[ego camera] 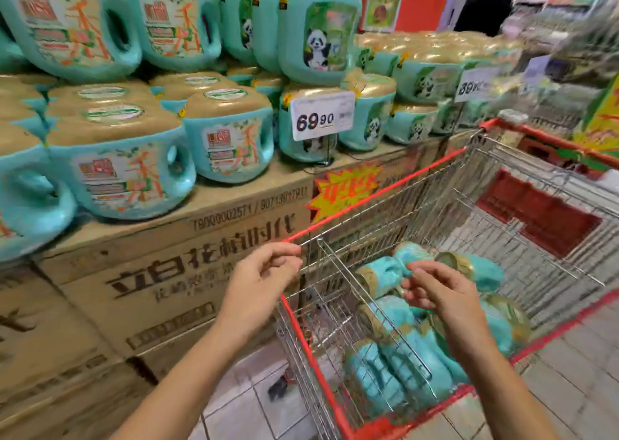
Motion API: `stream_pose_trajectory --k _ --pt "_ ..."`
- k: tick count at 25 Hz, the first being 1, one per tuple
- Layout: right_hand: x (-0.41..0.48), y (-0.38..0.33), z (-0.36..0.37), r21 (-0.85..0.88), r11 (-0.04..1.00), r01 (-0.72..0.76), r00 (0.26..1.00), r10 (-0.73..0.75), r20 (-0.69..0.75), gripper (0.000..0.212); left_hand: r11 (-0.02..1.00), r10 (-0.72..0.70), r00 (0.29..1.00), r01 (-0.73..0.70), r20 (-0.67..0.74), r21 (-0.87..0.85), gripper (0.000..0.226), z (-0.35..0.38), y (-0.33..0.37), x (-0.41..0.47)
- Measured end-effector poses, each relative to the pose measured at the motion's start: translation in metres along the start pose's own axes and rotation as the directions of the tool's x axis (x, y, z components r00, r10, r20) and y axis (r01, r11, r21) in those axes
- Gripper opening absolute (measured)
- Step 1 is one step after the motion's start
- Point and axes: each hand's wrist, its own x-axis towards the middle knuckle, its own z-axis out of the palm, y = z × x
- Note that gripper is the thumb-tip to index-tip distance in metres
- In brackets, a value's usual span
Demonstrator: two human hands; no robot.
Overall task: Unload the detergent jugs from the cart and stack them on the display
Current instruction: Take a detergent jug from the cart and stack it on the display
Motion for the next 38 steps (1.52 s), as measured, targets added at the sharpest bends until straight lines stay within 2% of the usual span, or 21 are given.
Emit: stream_pose_trajectory --k 4,7,10,12,14,16,18,19,22,26,28,30,32,34,36,38 --pt "0.042 0.021 -0.092 -0.111 0.991 -0.070 0.997 0.072 0.011 0.017 0.986 -0.140 0.990 0.142 0.027 -0.091 0.017 0.120 -0.020 -0.003" --pt "0.074 0.040 -0.132 -0.250 0.964 -0.094 0.994 0.106 0.034 0.018 0.963 -0.244 0.967 0.250 0.066 -0.097 0.016 0.177 -0.035 -0.002" --pt "0.110 0.072 -0.144 -0.412 0.887 -0.211 0.959 0.269 0.089 0.021 0.934 -0.339 0.941 0.338 0.014 -0.114 0.016 0.207 -0.053 0.005" --pt "0.132 0.101 -0.142 -0.567 0.770 -0.293 0.878 0.451 0.159 0.017 0.902 -0.419 0.908 0.416 -0.007 -0.119 0.016 0.216 -0.067 0.012" --pt "0.149 0.136 -0.137 -0.727 0.615 -0.305 0.746 0.629 0.218 0.008 0.877 -0.474 0.881 0.470 -0.014 -0.098 0.016 0.222 -0.085 0.019" --pt "0.159 0.173 -0.135 -0.870 0.432 -0.237 0.627 0.753 0.203 0.013 0.853 -0.519 0.854 0.515 -0.039 -0.086 0.016 0.224 -0.099 0.026" --pt "0.162 0.201 -0.134 -0.949 0.274 -0.154 0.552 0.821 0.148 0.026 0.819 -0.573 0.815 0.566 -0.082 -0.092 0.014 0.225 -0.111 0.031" --pt "0.164 0.212 -0.133 -0.966 0.229 -0.123 0.525 0.840 0.133 0.029 0.802 -0.598 0.795 0.591 -0.103 -0.093 0.013 0.226 -0.116 0.033" --pt "0.160 0.238 -0.128 -0.973 0.206 -0.103 0.467 0.874 0.136 0.033 0.785 -0.618 0.778 0.619 -0.116 -0.027 0.010 0.228 -0.122 0.041" --pt "0.146 0.265 -0.128 -0.926 0.321 -0.201 0.411 0.885 0.218 0.025 0.792 -0.605 0.784 0.610 -0.135 -0.009 0.013 0.241 -0.122 0.053" --pt "0.151 0.265 -0.139 -0.892 0.386 -0.234 0.436 0.862 0.258 0.032 0.784 -0.617 0.772 0.621 -0.149 -0.029 0.015 0.248 -0.121 0.059" --pt "0.165 0.263 -0.152 -0.892 0.401 -0.206 0.522 0.817 0.247 0.030 0.776 -0.628 0.757 0.626 -0.183 -0.073 0.015 0.257 -0.121 0.062" --pt "0.174 0.252 -0.156 -0.868 0.464 -0.176 0.584 0.759 0.288 0.033 0.772 -0.634 0.742 0.624 -0.215 -0.122 0.014 0.266 -0.119 0.063" --pt "0.178 0.226 -0.150 -0.865 0.492 -0.099 0.671 0.675 0.308 0.037 0.764 -0.645 0.730 0.629 -0.227 -0.147 0.014 0.274 -0.116 0.063" --pt "0.183 0.194 -0.146 -0.863 0.503 0.046 0.759 0.545 0.358 0.041 0.758 -0.651 0.724 0.638 -0.227 -0.137 0.013 0.281 -0.117 0.063" --pt "0.190 0.160 -0.150 -0.771 0.636 0.047 0.813 0.424 0.399 0.038 0.757 -0.650 0.715 0.639 -0.257 -0.137 0.011 0.285 -0.118 0.064"
